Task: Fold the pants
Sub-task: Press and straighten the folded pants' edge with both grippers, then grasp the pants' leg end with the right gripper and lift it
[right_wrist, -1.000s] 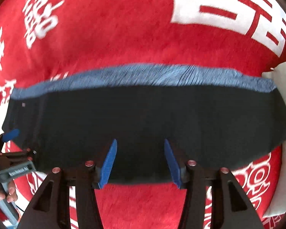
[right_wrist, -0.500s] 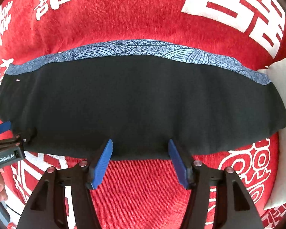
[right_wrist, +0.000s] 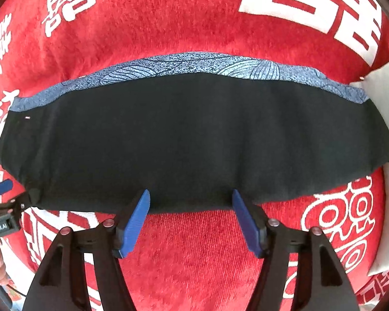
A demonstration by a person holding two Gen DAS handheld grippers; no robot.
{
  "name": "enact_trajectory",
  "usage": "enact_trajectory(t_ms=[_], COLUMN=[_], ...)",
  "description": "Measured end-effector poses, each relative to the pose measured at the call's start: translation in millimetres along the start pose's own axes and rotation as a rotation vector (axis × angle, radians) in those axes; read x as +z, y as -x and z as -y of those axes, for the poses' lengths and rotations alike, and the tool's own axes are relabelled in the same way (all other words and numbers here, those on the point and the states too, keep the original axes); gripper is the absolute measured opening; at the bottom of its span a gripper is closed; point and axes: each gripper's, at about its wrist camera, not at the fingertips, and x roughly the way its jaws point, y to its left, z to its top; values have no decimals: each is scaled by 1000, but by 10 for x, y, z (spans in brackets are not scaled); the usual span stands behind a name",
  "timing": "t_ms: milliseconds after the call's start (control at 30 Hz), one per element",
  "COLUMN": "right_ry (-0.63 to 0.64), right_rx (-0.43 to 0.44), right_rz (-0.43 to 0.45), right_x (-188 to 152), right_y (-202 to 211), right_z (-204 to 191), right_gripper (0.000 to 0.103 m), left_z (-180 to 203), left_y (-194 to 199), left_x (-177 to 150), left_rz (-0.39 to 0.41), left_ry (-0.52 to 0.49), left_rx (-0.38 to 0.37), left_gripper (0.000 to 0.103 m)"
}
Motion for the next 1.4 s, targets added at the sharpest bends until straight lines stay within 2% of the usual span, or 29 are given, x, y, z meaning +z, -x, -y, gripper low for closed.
enact_trajectory(t_ms=[133, 267, 600, 867, 1067, 1233, 1300, 1400], right_ry=[-82, -131, -261, -344, -410, -508, -568, -659], right_rx=[82, 96, 104, 128, 156, 265, 299, 303], right_rz=[-75, -91, -142, -146, -113, -79, -33, 60], right_x=[-90, -248, -691, -850, -903, -918, -912, -870], right_y=[100, 216, 337, 341, 386, 386, 425, 486], right_z=[56, 121, 523, 885, 1196, 1514, 1715, 2014], right_gripper=[75, 75, 76, 76, 76, 76, 76, 76], left_z=[-32, 92, 755, 1267, 1587, 1833, 1935, 2124], left_y=[91, 146, 287, 266, 282, 298, 335, 358], left_x=[20, 43, -30, -27, -27, 52, 114, 253], left_rz=[-9, -17, -32, -48, -52, -45, -23, 7], left_ry=[10, -32, -169, -251, -293, -312, -310, -284], left_rx=[6, -11, -47, -74, -76, -75, -71, -88], left_gripper=[103, 103, 103, 103, 103, 103, 103, 103])
